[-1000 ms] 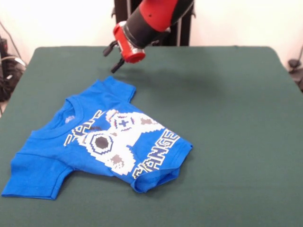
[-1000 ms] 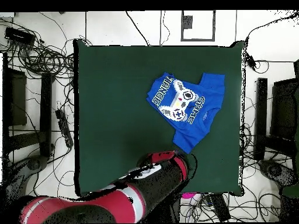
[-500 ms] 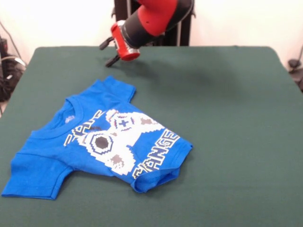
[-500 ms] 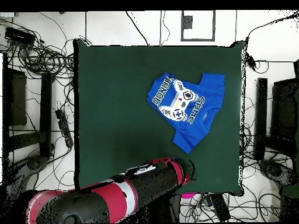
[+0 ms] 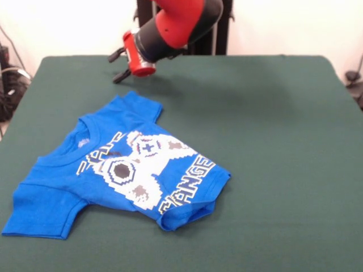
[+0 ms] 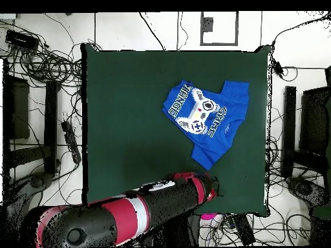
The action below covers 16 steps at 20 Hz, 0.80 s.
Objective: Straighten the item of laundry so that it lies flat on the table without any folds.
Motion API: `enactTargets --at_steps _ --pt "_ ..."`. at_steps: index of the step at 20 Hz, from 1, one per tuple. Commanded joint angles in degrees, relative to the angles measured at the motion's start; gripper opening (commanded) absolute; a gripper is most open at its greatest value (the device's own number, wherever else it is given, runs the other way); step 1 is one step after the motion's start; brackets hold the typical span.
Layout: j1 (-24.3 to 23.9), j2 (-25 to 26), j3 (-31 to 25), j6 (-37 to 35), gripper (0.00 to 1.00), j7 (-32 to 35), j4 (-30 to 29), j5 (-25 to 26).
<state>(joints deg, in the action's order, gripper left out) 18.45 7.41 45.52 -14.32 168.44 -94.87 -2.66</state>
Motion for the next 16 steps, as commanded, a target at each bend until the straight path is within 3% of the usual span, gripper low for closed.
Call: enactTargets --at_steps 1,4,9,14,16 --pt "0.28 2.76 -3.09 -2.50 1.00 9.88 14.69 -9.44" --pt "0.32 1.73 -1.86 -5.38 1.00 8.45 16.23 -10.11" --pt "-1.87 -2.39 -4.91 -9.70 1.00 3.96 17.61 -8.77" --pt "-1.20 -2.55 -3.02 -13.90 1.00 3.91 20.05 -8.03" --pt "-0.14 -2.32 0.12 -18.88 1.00 2.24 21.79 -5.98"
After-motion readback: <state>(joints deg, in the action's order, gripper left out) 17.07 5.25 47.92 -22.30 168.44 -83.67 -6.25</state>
